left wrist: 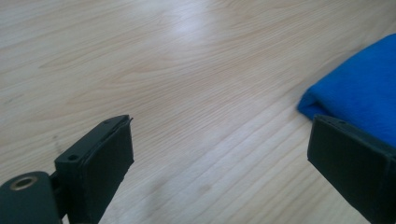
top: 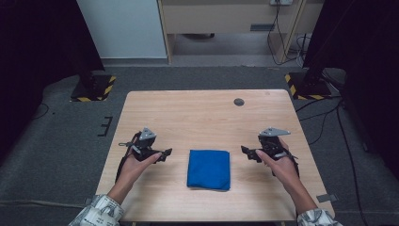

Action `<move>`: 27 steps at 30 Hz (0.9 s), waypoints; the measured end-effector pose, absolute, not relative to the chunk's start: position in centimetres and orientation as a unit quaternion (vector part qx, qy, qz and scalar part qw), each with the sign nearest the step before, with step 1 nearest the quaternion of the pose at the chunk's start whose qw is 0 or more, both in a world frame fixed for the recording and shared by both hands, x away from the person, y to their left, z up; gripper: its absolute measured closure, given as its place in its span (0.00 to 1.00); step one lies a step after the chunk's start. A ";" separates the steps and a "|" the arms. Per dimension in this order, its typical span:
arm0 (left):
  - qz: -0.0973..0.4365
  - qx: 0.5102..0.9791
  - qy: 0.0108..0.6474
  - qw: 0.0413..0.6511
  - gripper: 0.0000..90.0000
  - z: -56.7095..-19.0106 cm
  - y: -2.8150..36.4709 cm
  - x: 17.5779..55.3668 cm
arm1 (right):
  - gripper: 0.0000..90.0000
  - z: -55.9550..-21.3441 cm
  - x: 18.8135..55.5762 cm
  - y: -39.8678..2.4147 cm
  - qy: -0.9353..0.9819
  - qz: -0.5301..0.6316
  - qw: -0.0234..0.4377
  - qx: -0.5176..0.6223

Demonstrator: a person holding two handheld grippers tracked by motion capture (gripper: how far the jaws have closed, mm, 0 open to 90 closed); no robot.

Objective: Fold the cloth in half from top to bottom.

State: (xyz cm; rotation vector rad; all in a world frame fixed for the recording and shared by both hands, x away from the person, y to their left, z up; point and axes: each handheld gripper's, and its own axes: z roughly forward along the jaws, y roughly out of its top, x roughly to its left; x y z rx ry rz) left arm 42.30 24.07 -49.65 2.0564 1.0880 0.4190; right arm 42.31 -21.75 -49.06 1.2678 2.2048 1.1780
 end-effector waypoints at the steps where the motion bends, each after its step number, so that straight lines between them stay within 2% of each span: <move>1: 0.165 0.803 0.431 0.377 0.07 -49.8 24.3 42.4 | 0.10 -49.2 42.4 -22.1 0.774 0.412 0.171 0.450; 16: 0.177 0.802 0.478 0.313 0.07 -52.8 25.7 44.1 | 0.13 -53.2 44.3 -24.9 0.762 0.315 0.202 0.529; 19: 0.181 0.804 0.478 0.304 0.06 -53.1 25.6 44.2 | 0.10 -53.6 44.5 -24.8 0.761 0.309 0.215 0.528; 22: 0.195 0.796 0.471 0.327 0.03 -53.7 25.8 44.1 | 0.04 -54.0 44.7 -24.7 0.757 0.317 0.220 0.527; 27: 0.197 0.793 0.476 0.326 0.03 -53.7 25.8 44.1 | 0.00 -54.0 44.8 -24.6 0.750 0.309 0.222 0.542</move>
